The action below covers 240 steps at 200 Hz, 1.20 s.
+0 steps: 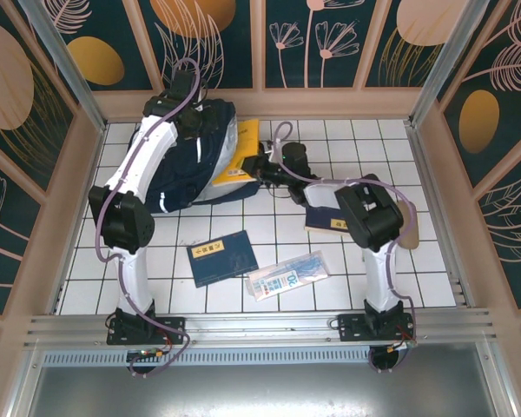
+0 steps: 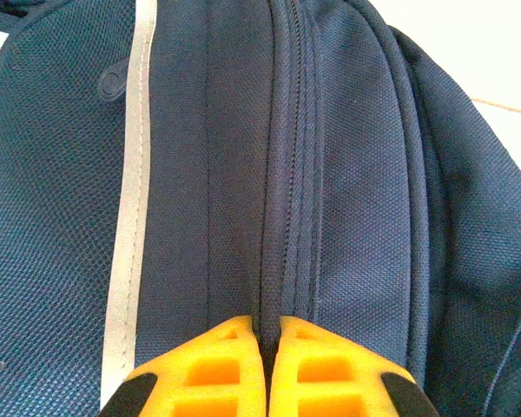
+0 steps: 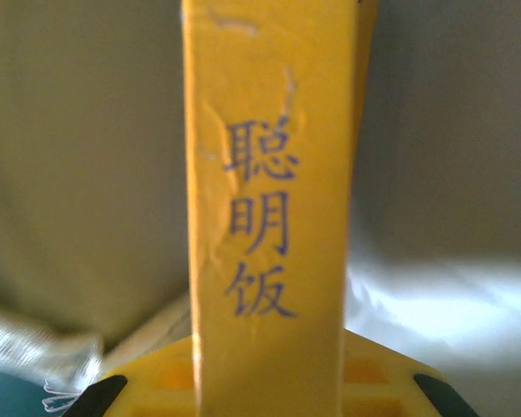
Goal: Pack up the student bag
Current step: Place the book in the student bag.
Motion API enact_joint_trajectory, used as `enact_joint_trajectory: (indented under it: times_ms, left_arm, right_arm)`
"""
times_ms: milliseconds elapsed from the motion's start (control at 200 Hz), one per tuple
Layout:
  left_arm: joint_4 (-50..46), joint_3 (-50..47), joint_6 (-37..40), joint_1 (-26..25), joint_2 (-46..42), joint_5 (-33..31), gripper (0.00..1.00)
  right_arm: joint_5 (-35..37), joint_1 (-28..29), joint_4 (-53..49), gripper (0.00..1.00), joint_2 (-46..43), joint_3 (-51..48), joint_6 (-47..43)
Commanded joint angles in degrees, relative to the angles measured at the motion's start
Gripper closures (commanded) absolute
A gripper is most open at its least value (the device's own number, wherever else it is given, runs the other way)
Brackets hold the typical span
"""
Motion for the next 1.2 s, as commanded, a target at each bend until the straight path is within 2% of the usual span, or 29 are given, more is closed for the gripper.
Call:
enact_joint_trajectory:
  times_ms: [0, 90, 270, 520, 560, 630, 720, 981, 1196]
  left_arm:
    - [8.1, 2.94, -3.28, -0.24, -5.64, 7.46, 1.0]
    - [8.57, 2.93, -3.56, -0.2, -6.29, 8.44, 1.0]
    - [10.3, 1.74, -5.09, -0.24, -7.31, 11.99, 1.0]
    - [10.54, 1.11, -5.01, -0.21, -8.34, 12.35, 1.0]
    - [10.69, 0.96, -4.9, -0.24, -8.31, 12.35, 1.0]
    - [10.48, 0.92, -4.78, -0.14, -8.12, 12.08, 1.0]
    - [10.42, 0.91, -4.27, -0.01, -7.99, 11.69, 1.0]
    - [10.83, -2.21, -3.73, 2.57, -9.46, 10.85, 1.0]
    - [13.74, -6.85, -3.6, 3.28, -10.97, 10.94, 1.0]
  right_arm:
    - [1.35, 2.33, 12.56, 1.0, 4.23, 7.14, 4.43]
    - [1.6, 4.1, 14.41, 1.0, 8.83, 12.13, 6.94]
    - [3.51, 7.66, 10.83, 1.0, 16.0, 21.52, 7.09]
    - [2.68, 11.49, -5.65, 1.0, 26.27, 37.79, 3.58]
    - [2.66, 11.75, -7.93, 0.91, 26.71, 39.05, 2.81]
    - [2.48, 11.82, -10.7, 0.66, 26.29, 39.35, 1.84]
    - [2.4, 11.57, -13.14, 0.54, 23.75, 37.29, -0.39]
    - [1.89, 9.6, -19.0, 0.37, 14.39, 29.2, -6.7]
    - [1.79, 8.17, -22.73, 0.31, 8.19, 22.37, -9.79]
